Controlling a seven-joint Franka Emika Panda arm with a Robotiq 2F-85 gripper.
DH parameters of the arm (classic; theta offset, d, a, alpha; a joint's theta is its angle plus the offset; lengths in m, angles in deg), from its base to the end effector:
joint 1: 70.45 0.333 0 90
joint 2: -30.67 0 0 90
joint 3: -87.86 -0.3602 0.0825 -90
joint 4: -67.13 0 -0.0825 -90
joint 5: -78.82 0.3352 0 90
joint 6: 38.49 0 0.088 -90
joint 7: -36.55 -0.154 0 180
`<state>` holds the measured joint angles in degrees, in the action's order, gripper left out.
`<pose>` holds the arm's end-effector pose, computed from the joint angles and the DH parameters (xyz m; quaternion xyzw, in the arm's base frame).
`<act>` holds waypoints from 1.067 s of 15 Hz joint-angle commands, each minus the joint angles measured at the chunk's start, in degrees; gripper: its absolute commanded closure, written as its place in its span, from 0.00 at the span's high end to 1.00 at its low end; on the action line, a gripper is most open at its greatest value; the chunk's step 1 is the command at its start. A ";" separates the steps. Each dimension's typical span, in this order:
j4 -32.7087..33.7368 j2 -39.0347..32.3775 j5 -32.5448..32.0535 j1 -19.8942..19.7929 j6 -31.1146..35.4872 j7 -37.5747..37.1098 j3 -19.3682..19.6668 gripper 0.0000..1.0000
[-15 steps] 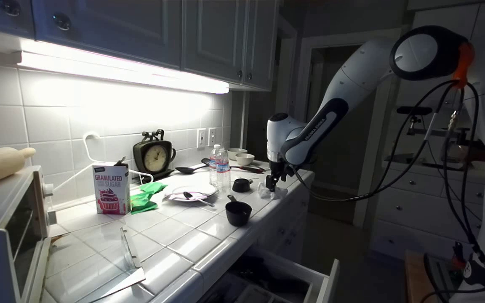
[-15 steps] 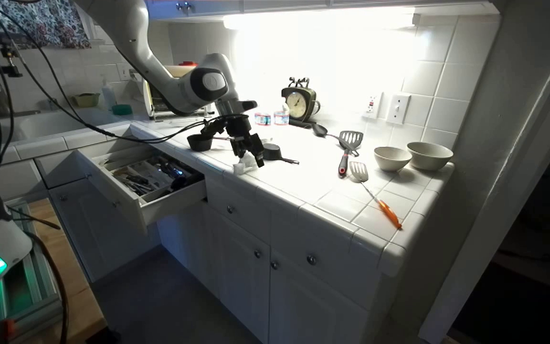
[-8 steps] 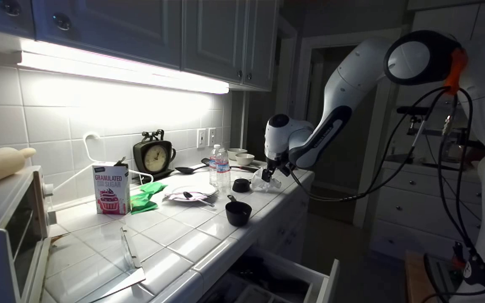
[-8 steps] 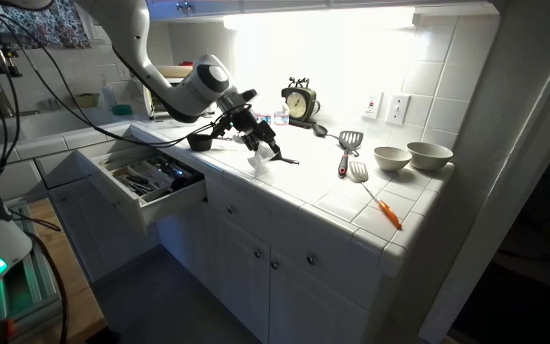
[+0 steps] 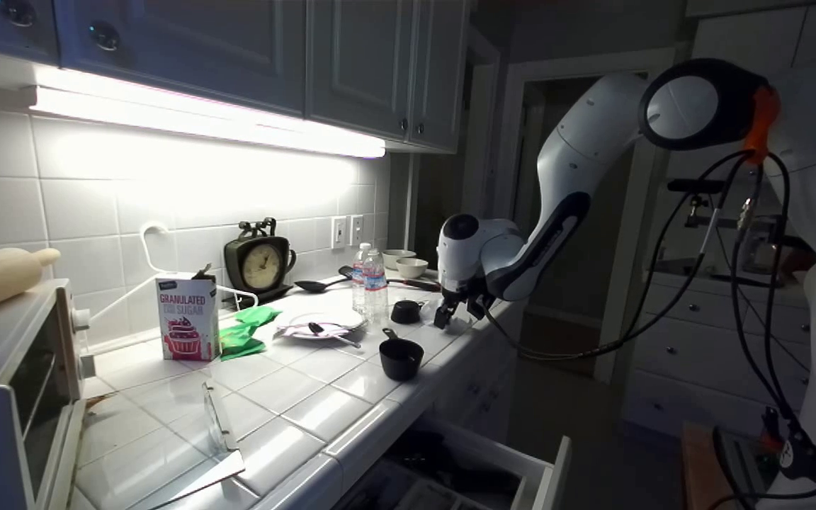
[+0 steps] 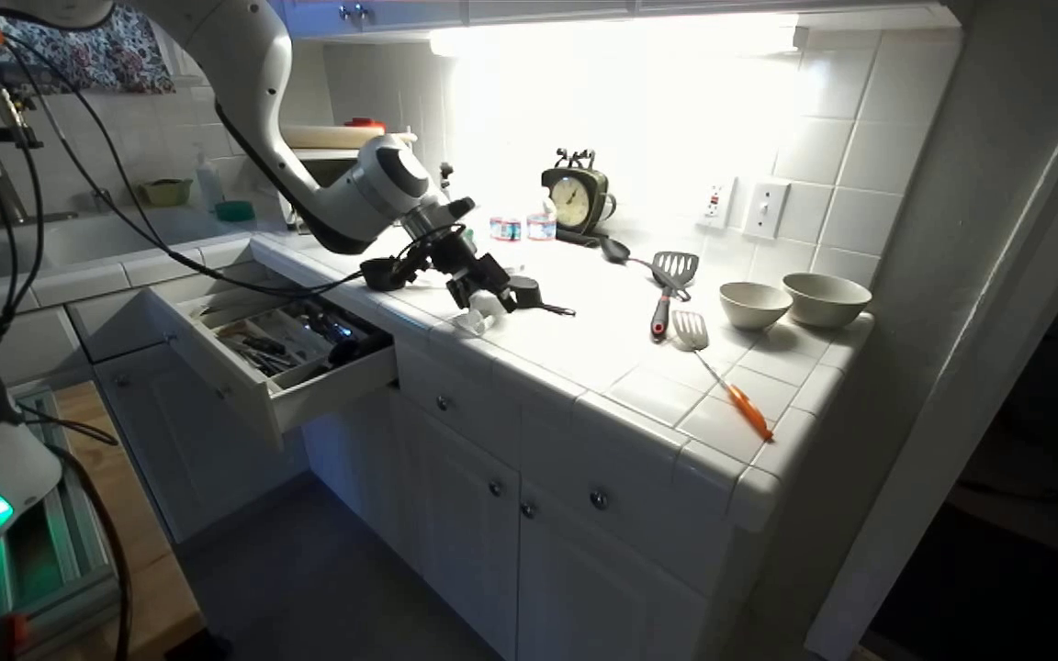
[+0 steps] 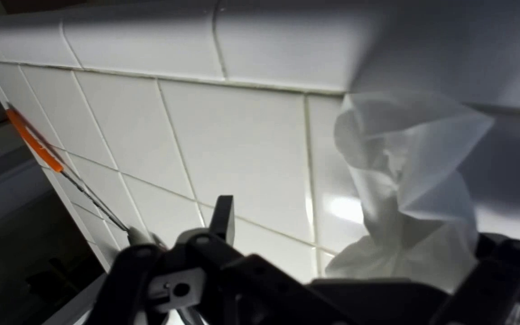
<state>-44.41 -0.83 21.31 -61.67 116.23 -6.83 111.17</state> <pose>0.6281 -0.1291 0.2648 0.9363 -0.0166 0.1552 0.3147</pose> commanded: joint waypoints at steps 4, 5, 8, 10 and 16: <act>-2.63 1.25 11.32 -8.19 0.17 6.25 -11.39 1.00; -2.71 1.36 14.41 -9.02 0.32 7.60 -12.27 1.00; -2.56 1.37 24.28 -10.65 1.34 11.93 -14.15 1.00; -2.42 1.84 31.37 -11.11 1.59 15.39 -14.61 1.00; -1.95 4.15 52.17 -13.32 0.17 26.31 -18.62 1.00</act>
<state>-45.18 1.25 65.49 -72.84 116.89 14.63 95.53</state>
